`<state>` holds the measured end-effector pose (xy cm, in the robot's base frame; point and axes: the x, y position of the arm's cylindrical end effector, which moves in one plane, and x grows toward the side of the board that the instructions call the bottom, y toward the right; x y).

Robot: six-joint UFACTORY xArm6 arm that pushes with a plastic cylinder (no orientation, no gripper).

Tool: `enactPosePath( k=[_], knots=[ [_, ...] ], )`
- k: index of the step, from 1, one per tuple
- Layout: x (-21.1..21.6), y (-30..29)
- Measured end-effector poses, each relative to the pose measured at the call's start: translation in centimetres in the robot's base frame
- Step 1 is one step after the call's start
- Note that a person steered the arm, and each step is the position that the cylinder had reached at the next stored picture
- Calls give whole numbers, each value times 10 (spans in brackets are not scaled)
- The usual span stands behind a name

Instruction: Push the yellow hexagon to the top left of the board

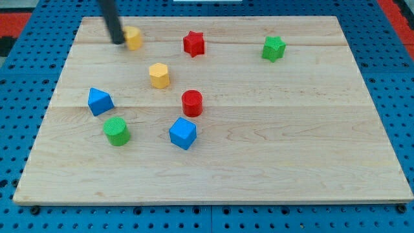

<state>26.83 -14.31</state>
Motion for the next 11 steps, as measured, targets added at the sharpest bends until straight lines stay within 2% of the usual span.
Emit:
enactPosePath(
  k=[1,2,3,4,5,6,7,9,10,11],
  knots=[
    [28,109],
    [69,163],
    [130,178],
    [98,115],
    [90,47],
    [129,59],
    [126,15],
    [52,11],
    [17,-30],
    [38,-32]
  ],
)
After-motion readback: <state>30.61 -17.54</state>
